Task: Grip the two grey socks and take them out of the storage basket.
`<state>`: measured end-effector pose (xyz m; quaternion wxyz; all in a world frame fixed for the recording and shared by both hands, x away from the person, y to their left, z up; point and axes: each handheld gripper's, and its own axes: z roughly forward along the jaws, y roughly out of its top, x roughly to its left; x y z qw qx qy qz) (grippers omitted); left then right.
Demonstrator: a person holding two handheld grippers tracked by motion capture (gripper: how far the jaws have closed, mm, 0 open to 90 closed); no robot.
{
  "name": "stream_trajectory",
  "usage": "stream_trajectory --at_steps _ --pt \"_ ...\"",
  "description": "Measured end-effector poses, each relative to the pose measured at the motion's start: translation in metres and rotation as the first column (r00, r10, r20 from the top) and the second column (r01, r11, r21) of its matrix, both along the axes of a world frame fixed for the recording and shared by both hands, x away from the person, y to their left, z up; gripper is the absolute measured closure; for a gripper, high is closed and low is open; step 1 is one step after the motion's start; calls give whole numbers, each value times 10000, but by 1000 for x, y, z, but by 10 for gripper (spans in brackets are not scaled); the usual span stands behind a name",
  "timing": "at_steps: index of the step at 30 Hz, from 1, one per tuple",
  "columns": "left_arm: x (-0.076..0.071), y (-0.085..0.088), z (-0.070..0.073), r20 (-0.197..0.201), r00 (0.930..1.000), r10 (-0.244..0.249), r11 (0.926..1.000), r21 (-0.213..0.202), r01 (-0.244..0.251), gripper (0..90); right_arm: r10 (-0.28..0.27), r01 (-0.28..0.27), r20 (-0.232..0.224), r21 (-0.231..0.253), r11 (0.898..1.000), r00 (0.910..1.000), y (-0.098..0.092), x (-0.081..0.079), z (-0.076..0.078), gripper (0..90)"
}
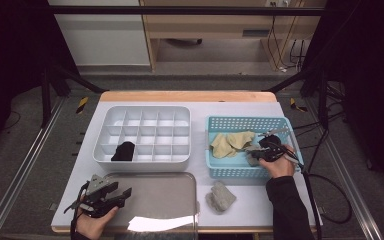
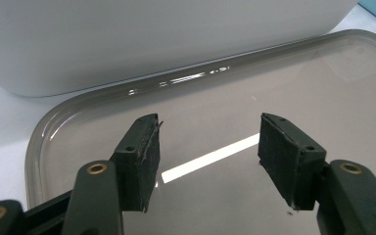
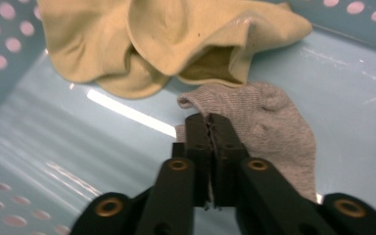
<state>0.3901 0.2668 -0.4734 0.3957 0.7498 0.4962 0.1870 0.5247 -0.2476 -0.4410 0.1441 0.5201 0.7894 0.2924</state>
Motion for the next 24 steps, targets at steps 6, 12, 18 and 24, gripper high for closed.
stream_trajectory --at_steps 6,12,18,24 --pt "0 0 0 -1 10000 14 10000 -10 -14 399 12 -82 960 729 9973 9954 -3 -1 7 900" --pt "0 0 0 55 10000 10 10000 -46 -10 399 -6 -222 1822 1229 9922 9833 -5 -5 19 900" --pt "-1 0 1 48 10000 13 10000 -41 -13 399 190 -554 2472 1410 9885 9688 -5 -19 30 900" --pt "-1 -1 1 67 10000 5 10000 -36 -5 399 156 -723 3109 1716 9825 9503 -8 -37 44 900"
